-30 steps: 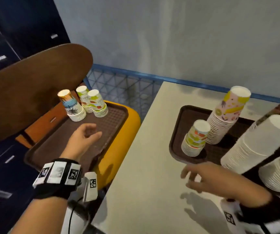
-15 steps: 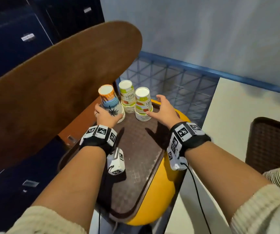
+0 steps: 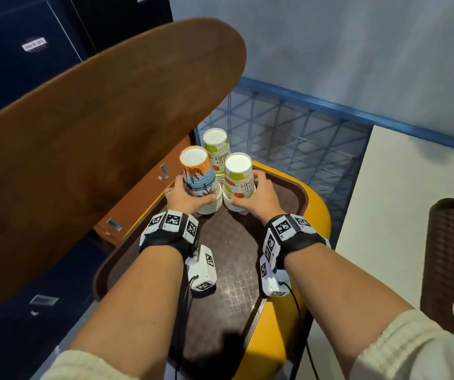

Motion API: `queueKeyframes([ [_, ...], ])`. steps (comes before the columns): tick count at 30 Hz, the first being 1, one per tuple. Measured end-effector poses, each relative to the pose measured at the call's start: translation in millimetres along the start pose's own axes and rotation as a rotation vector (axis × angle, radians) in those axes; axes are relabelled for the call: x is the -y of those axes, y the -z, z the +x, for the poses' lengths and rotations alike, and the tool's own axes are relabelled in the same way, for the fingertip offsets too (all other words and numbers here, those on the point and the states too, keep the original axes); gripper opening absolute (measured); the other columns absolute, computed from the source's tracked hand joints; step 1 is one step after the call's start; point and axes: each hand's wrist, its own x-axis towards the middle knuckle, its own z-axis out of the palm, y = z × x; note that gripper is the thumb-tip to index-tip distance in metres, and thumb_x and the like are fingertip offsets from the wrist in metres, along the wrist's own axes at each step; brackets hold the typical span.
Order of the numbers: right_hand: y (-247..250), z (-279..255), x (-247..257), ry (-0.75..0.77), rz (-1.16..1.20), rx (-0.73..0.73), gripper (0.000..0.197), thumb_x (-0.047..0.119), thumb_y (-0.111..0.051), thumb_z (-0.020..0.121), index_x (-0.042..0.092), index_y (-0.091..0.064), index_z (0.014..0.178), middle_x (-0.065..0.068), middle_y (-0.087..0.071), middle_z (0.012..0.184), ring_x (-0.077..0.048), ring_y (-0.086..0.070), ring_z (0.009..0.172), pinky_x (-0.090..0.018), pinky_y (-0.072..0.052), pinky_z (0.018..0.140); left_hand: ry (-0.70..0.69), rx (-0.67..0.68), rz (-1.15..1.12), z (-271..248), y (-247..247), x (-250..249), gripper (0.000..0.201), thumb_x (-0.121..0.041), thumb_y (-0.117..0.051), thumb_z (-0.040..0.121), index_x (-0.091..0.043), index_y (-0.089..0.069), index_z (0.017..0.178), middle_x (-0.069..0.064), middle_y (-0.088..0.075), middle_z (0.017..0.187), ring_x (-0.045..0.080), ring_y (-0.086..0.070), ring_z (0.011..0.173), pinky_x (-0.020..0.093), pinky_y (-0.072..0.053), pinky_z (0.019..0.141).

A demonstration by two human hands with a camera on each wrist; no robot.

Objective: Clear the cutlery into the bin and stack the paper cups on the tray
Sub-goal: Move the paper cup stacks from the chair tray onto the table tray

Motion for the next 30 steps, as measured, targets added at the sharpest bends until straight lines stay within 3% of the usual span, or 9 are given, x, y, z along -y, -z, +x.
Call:
queueKeyframes([
  [4, -2, -16, -5, -0.009, 0.040, -0.029, 0.069, 0.019, -0.080, 0.064, 0.011, -0.041, 0.120, -0.012, -0.056, 0.123, -0.028, -0.053, 0.115, -0.029, -0.040, 0.085, 0.013, -0.009, -0.009, -15, -7, 3, 0.079, -0.011, -0.085, 0.061, -0.007, -0.036, 0.123, 0.011, -0.054, 0.130, 0.025, -0.051, 0.122, 0.037, -0.040, 0.103],
  [10, 7, -42, -10, -0.027, 0.074, -0.017, 0.069, 0.020, -0.076, 0.069, 0.013, -0.039, 0.127, -0.018, -0.048, 0.121, -0.027, -0.038, 0.122, -0.022, -0.031, 0.084, 0.011, -0.020, -0.051, -47, -16, 3, 0.086, -0.030, -0.082, 0.047, -0.012, -0.038, 0.119, 0.010, -0.056, 0.127, 0.027, -0.051, 0.122, 0.046, -0.042, 0.104],
  [14, 27, -65, -14, -0.020, 0.108, -0.063, 0.069, 0.019, -0.078, 0.067, 0.014, -0.041, 0.124, -0.015, -0.051, 0.122, -0.025, -0.041, 0.122, -0.023, -0.034, 0.087, -0.015, -0.002, -0.101, -73, -19, -2, 0.080, -0.022, -0.083, 0.055, -0.014, -0.037, 0.120, 0.007, -0.056, 0.124, 0.026, -0.051, 0.122, 0.045, -0.040, 0.105],
  [16, 43, -83, -20, -0.002, 0.150, -0.099, 0.069, 0.017, -0.080, 0.064, 0.012, -0.044, 0.122, -0.012, -0.055, 0.121, -0.024, -0.048, 0.118, -0.024, -0.041, 0.087, -0.038, 0.027, -0.122, -91, -19, -6, 0.077, -0.028, -0.079, 0.047, -0.023, -0.037, 0.112, 0.001, -0.056, 0.115, 0.025, -0.052, 0.121, 0.044, -0.041, 0.105],
  [19, 73, -119, -30, 0.013, 0.225, -0.126, 0.073, 0.015, -0.081, 0.065, 0.013, -0.042, 0.126, -0.003, -0.056, 0.121, -0.014, -0.053, 0.111, -0.017, -0.043, 0.084, -0.085, 0.096, -0.096, -123, -22, -13, 0.071, -0.040, -0.077, 0.039, -0.043, -0.039, 0.098, -0.004, -0.058, 0.114, 0.023, -0.051, 0.121, 0.046, -0.042, 0.104],
  [22, 104, -157, -48, -0.033, 0.277, -0.150, 0.080, 0.019, -0.081, 0.065, 0.022, -0.037, 0.132, 0.000, -0.051, 0.131, -0.016, -0.051, 0.119, -0.034, -0.046, 0.100, -0.157, 0.186, -0.063, -154, -33, -24, 0.062, -0.047, -0.074, 0.037, -0.054, -0.042, 0.089, -0.003, -0.059, 0.117, 0.023, -0.049, 0.122, 0.047, -0.042, 0.104],
  [24, 125, -180, -62, -0.056, 0.285, -0.174, 0.079, 0.021, -0.081, 0.064, 0.024, -0.037, 0.131, -0.004, -0.051, 0.132, -0.021, -0.051, 0.121, -0.044, -0.046, 0.103, -0.205, 0.247, -0.047, -174, -45, -33, 0.064, -0.047, -0.076, 0.038, -0.053, -0.043, 0.092, -0.001, -0.060, 0.119, 0.022, -0.050, 0.122, 0.047, -0.043, 0.103],
  [27, 158, -214, -79, -0.051, 0.282, -0.221, 0.075, 0.026, -0.080, 0.062, 0.026, -0.039, 0.124, -0.006, -0.053, 0.127, -0.022, -0.054, 0.116, -0.044, -0.048, 0.100, -0.258, 0.312, -0.051, -207, -71, -52, 0.066, -0.043, -0.080, 0.039, -0.049, -0.044, 0.094, -0.002, -0.060, 0.118, 0.022, -0.051, 0.120, 0.046, -0.044, 0.103],
  [30, 192, -246, -95, -0.037, 0.265, -0.271, 0.072, 0.021, -0.080, 0.063, 0.022, -0.041, 0.123, -0.007, -0.054, 0.125, -0.020, -0.055, 0.115, -0.036, -0.047, 0.099, -0.294, 0.353, -0.096, -242, -101, -72, 0.069, -0.043, -0.080, 0.037, -0.045, -0.045, 0.096, -0.004, -0.061, 0.117, 0.019, -0.054, 0.117, 0.045, -0.044, 0.103],
])
